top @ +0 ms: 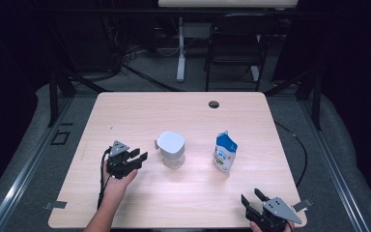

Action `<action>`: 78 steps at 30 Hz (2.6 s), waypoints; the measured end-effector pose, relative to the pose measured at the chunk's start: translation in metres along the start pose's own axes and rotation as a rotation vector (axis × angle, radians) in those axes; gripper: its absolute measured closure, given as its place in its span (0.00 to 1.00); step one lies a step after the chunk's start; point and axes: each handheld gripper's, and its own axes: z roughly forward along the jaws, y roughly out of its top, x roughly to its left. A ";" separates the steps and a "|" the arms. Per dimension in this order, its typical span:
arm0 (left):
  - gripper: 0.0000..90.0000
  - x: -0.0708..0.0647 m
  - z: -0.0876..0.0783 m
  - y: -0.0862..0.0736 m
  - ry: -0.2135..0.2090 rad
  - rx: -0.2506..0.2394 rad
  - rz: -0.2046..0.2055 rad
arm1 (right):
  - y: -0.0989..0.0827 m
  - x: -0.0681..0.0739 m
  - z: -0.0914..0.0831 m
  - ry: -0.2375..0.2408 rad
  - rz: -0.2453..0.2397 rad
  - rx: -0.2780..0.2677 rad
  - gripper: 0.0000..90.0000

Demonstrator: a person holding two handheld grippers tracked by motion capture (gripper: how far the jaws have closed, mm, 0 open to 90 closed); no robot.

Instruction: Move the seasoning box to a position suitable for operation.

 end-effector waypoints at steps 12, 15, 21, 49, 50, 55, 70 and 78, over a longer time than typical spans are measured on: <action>0.66 -0.002 0.023 0.013 0.016 0.031 0.045 | 0.000 0.001 0.001 0.009 -0.005 0.004 0.49; 0.66 -0.003 0.027 0.016 0.020 0.039 0.063 | -0.001 0.001 0.002 0.008 0.000 0.001 0.49; 0.68 -0.005 0.038 0.020 0.033 0.047 0.102 | -0.001 0.000 0.002 0.009 0.003 0.005 0.49; 0.90 -0.018 0.055 0.028 0.053 0.108 0.157 | -0.004 -0.003 0.003 0.008 0.013 0.022 0.48; 0.90 -0.018 0.055 0.028 0.054 0.107 0.158 | -0.004 -0.003 0.003 0.007 0.014 0.024 0.48; 0.91 -0.018 0.051 0.028 0.041 0.100 0.162 | -0.005 -0.004 0.004 0.010 0.027 0.026 0.48; 0.91 -0.017 0.059 0.026 0.043 0.120 0.205 | -0.007 -0.006 0.005 0.012 0.053 0.021 0.48; 0.92 -0.022 0.051 0.019 0.041 0.116 0.198 | -0.007 -0.006 0.005 0.012 0.051 0.030 0.47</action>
